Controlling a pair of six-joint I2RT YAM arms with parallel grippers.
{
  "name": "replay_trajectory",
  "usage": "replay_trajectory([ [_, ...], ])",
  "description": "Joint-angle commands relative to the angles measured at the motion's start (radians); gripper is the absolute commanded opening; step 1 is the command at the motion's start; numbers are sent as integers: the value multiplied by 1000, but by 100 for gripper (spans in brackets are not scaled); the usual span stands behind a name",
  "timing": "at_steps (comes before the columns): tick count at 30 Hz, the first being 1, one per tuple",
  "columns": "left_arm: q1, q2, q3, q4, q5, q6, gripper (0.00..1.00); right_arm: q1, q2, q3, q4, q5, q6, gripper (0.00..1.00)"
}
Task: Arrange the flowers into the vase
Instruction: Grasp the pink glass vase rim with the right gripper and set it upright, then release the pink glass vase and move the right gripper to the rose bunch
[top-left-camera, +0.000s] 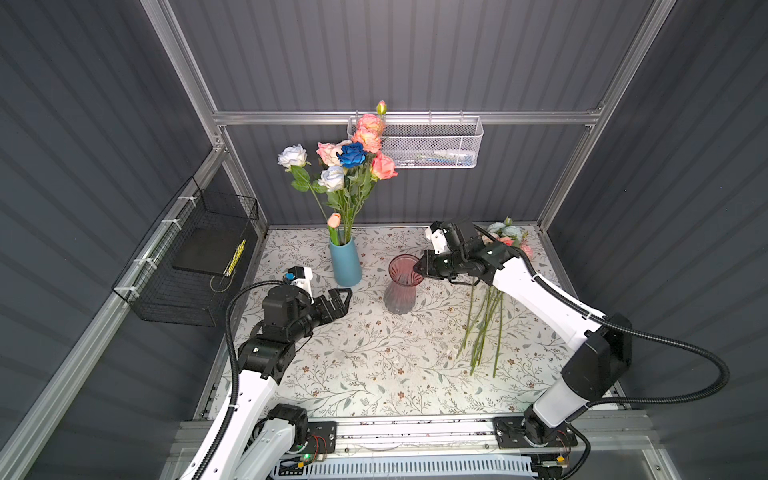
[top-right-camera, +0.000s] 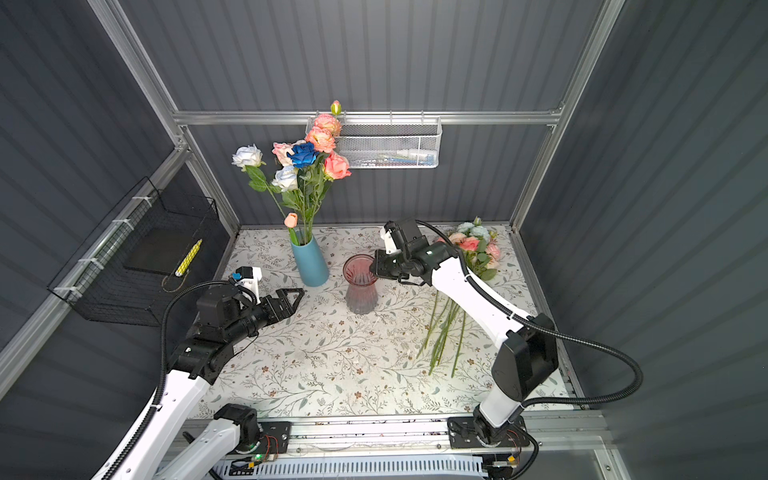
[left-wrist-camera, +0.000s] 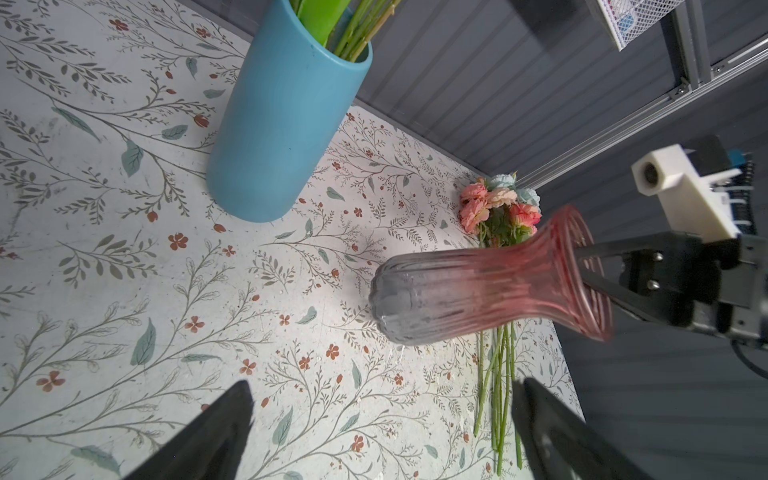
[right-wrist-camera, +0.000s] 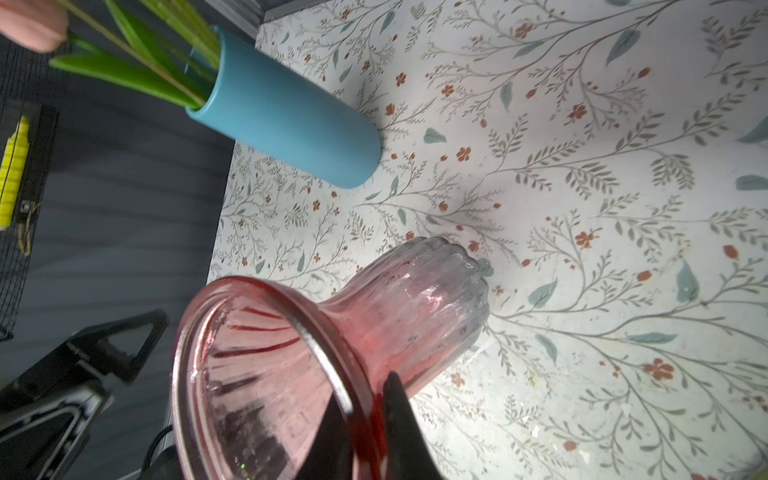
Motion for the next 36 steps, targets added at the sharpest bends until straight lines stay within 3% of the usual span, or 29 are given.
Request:
replay_trajectory([
  [1, 2, 7, -8, 19, 36, -6, 100, 8, -40, 24, -32, 11, -31, 0],
  [6, 1, 4, -16, 24, 48, -10, 100, 31, -49, 19, -108, 64, -72, 0],
  [12, 1, 9, -30, 45, 67, -23, 100, 34, -69, -78, -35, 84, -71, 2],
  [17, 2, 22, -25, 54, 79, -29, 100, 34, -94, -126, 13, 94, -70, 41],
  [20, 1, 27, -26, 67, 121, -40, 100, 31, -135, -154, 48, 120, -74, 54],
  [23, 1, 29, -31, 80, 133, -47, 100, 22, -193, -175, 69, 154, -78, 60],
  [27, 1, 31, -26, 83, 134, -49, 100, -19, -315, -238, 105, 228, -74, 64],
  [31, 1, 29, -21, 73, 128, -46, 100, -146, -432, -367, 156, 268, -40, 62],
  [36, 1, 32, -31, 73, 127, -49, 100, -309, -354, -448, 184, 284, -48, 60],
])
